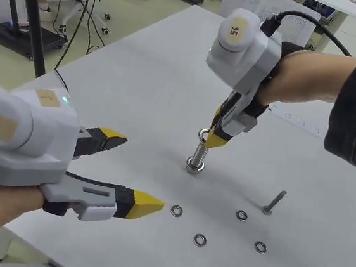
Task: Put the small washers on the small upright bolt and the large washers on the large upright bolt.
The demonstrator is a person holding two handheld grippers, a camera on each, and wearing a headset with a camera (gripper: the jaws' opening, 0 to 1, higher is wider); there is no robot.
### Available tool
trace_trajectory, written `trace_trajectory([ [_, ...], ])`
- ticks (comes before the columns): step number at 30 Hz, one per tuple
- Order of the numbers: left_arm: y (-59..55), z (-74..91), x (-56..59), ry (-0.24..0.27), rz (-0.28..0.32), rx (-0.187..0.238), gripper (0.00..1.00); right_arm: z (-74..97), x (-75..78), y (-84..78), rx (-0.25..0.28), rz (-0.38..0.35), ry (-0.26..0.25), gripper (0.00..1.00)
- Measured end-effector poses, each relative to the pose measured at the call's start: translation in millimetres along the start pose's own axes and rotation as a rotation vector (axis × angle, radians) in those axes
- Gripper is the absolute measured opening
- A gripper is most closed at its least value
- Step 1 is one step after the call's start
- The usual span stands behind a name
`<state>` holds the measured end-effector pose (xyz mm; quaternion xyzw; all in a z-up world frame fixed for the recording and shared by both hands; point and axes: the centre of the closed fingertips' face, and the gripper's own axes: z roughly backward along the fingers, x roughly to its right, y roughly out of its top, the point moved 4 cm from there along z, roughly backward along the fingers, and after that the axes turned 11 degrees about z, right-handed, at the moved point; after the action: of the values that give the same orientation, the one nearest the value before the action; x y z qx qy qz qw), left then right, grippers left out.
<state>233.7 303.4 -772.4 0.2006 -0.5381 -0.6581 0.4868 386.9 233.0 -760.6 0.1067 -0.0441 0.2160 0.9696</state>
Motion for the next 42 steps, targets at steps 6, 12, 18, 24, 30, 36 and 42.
trace_trajectory([
  [6, -1.2, 0.6, -0.8, 0.001, 0.003, -0.001, 0.73, -6.1, 1.1, 0.4, -0.006, -0.006, 0.013, 0.24],
  [12, -2.0, 1.3, -2.1, 0.000, 0.006, -0.003, 0.72, -10.0, -0.7, 0.7, -0.013, -0.008, 0.025, 0.24],
  [18, -1.6, 1.6, -3.7, 0.001, 0.008, -0.004, 0.72, -13.6, -1.3, 0.5, -0.017, -0.013, 0.033, 0.24],
  [24, -2.6, 0.9, -4.7, 0.002, 0.009, -0.009, 0.72, -18.6, -1.9, -0.8, -0.018, -0.012, 0.042, 0.24],
  [30, -3.9, 0.6, -5.0, 0.002, 0.011, -0.014, 0.72, -25.1, -1.7, -2.7, -0.018, -0.019, 0.051, 0.24],
  [36, -5.1, 0.3, -6.2, 0.004, 0.014, -0.016, 0.72, -32.6, -2.7, -4.2, -0.019, -0.025, 0.059, 0.24],
  [42, -6.3, -0.5, -6.2, 0.005, 0.016, -0.020, 0.72, -37.2, -6.0, -4.9, -0.023, -0.030, 0.063, 0.23],
])
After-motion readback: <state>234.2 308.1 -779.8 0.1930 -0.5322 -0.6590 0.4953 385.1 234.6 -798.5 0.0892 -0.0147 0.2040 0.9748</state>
